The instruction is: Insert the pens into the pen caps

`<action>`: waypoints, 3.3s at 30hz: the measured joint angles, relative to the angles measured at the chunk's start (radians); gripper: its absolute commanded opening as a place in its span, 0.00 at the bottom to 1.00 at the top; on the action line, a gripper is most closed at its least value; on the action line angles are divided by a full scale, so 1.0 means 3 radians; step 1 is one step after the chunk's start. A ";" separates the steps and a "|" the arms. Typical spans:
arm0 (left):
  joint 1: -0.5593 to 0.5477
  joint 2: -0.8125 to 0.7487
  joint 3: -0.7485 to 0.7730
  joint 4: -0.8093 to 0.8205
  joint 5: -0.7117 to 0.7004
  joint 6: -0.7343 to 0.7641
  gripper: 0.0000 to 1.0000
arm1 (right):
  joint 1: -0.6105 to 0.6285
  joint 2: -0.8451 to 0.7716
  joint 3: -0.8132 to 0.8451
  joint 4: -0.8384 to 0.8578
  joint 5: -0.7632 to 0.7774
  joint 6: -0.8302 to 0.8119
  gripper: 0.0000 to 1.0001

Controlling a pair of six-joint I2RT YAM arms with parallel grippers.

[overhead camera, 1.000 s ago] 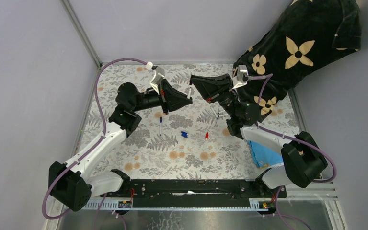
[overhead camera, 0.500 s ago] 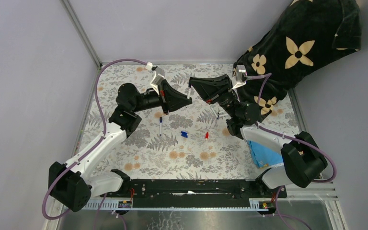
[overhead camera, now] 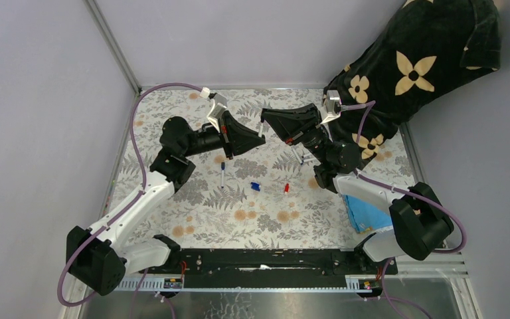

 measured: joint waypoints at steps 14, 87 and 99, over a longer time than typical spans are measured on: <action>0.0010 -0.0024 -0.0034 0.0003 -0.0023 -0.0001 0.00 | 0.0000 0.0000 0.0000 0.0000 -0.0017 -0.0010 0.00; 0.0045 -0.0047 -0.0048 0.0003 -0.0020 -0.0001 0.00 | 0.0000 0.0025 0.0078 -0.0020 -0.0058 -0.0150 0.00; 0.0045 -0.0047 -0.0050 0.0003 -0.0022 -0.0001 0.00 | 0.0000 0.0025 -0.0025 -0.0051 -0.0064 -0.0148 0.00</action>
